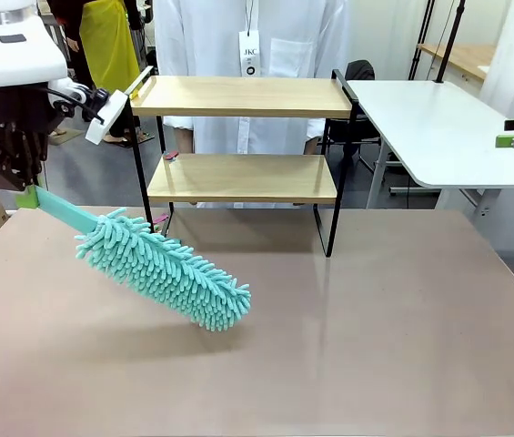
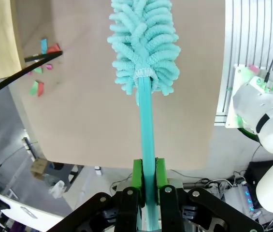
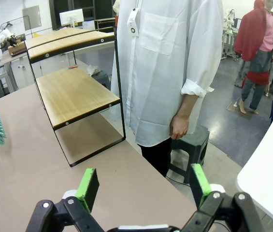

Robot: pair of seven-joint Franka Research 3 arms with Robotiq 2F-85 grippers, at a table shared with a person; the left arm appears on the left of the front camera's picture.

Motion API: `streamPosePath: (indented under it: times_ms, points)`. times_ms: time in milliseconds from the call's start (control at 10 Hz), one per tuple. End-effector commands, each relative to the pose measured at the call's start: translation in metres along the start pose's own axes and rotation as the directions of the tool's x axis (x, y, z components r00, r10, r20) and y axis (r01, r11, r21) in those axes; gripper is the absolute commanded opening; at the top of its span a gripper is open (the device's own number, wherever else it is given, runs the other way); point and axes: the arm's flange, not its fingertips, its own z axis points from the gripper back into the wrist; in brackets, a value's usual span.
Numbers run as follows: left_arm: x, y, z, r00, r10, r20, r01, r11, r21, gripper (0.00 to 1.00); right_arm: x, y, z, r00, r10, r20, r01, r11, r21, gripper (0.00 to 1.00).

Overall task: Clean the shelf.
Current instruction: Hand the Duster back to the human.

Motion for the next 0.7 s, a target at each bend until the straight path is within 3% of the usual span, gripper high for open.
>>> streamPosePath:
  times_ms: [0, 100, 300, 600]
  points:
    - [-0.001, -0.001, 0.002, 1.0, 0.0, 0.007, 0.0, 1.0, 0.015, 0.13, 0.002, 0.001, 0.0, 1.0, 0.004, 0.001, -0.004, 1.0, -0.001, 1.0]
    - [0.0, 0.0, 0.0, 1.0, 0.0, 0.0, 0.0, 1.0, 0.0, 0.13, 0.0, 0.0, 0.0, 1.0, 0.0, 0.0, 0.0, 1.0, 0.0, 1.0]
    - [-0.009, -0.012, -0.006, 0.997, 0.053, 0.059, -0.054, 0.999, 0.006, 0.13, 0.037, 0.033, 0.002, 0.997, -0.01, 0.07, -0.003, 0.983, 0.184, 1.0]
    - [0.0, -0.016, -0.016, 0.973, 0.076, 0.216, -0.072, 0.997, -0.026, 0.13, 0.057, 0.092, 0.0, 0.987, -0.068, 0.147, 0.002, 0.914, 0.406, 1.0]
